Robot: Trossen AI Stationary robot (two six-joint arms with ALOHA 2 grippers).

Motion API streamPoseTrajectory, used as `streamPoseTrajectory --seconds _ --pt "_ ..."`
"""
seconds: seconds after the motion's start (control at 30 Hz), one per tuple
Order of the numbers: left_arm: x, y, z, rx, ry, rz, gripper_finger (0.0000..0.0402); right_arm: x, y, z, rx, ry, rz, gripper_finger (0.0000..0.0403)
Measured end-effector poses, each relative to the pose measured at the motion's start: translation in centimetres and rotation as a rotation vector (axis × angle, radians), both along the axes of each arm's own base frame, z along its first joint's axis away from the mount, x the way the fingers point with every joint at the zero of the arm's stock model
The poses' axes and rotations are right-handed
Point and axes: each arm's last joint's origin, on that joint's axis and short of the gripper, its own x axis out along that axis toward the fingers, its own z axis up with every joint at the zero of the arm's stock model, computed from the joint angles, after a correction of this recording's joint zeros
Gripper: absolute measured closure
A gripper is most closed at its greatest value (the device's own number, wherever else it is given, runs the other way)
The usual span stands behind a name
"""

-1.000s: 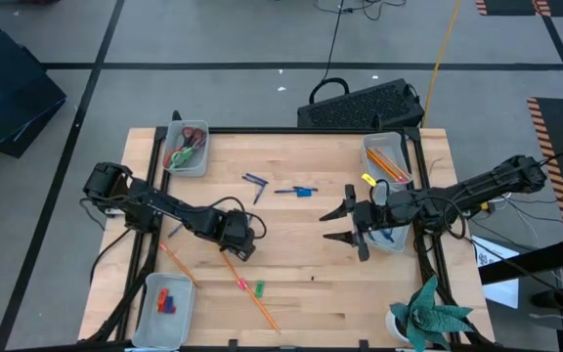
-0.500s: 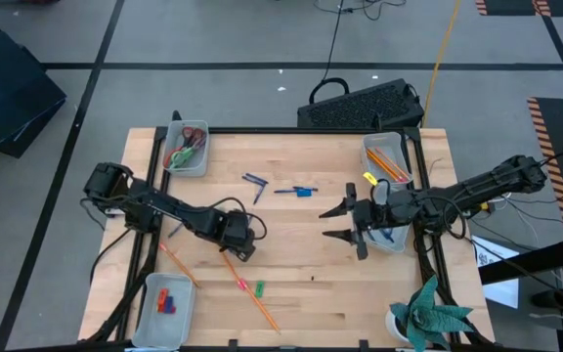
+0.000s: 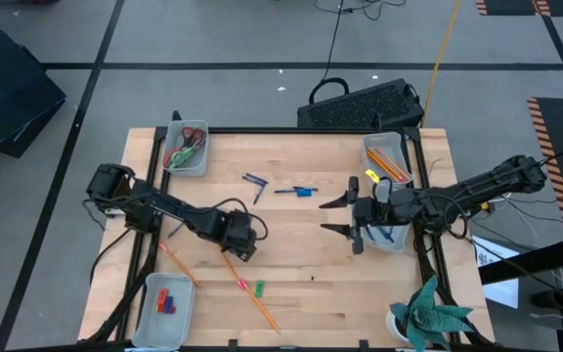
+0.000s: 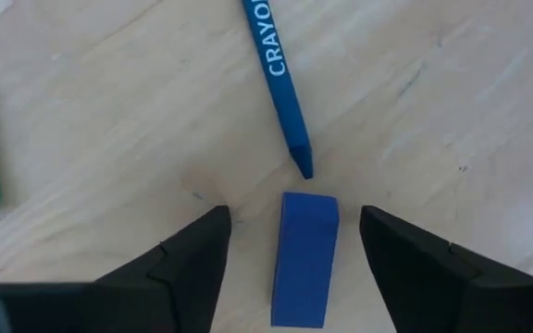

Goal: Sort crayons/erasers/pens/pencils in bins
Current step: Put the violet eraser into the bottom left gray bin

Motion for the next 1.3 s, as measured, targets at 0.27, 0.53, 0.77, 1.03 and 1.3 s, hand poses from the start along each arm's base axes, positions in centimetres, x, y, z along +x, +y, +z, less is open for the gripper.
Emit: streamPoseTrajectory --seconds 0.27,0.53,0.77,1.03,1.3 --pt "1.0 -2.7 3.8 0.022 0.012 -0.048 0.0178 0.1 -0.3 0.0 -0.003 0.001 -0.012 0.02" --pt "-0.6 -3.4 2.1 0.009 0.057 0.105 0.0171 0.1 -0.3 0.0 -0.001 0.003 -0.012 0.02" --pt "-1.3 -3.3 0.9 -0.039 0.065 0.141 0.0122 0.0 -0.3 -0.3 -0.006 0.025 -0.008 0.0199" --pt "-0.8 -2.3 0.8 0.047 0.035 0.042 0.013 0.0 -0.3 -0.3 0.049 0.026 -0.014 0.0199" --pt "0.1 -2.0 1.9 0.003 0.029 -0.019 0.0168 0.0 -0.3 -0.3 0.075 0.033 -0.016 0.02"
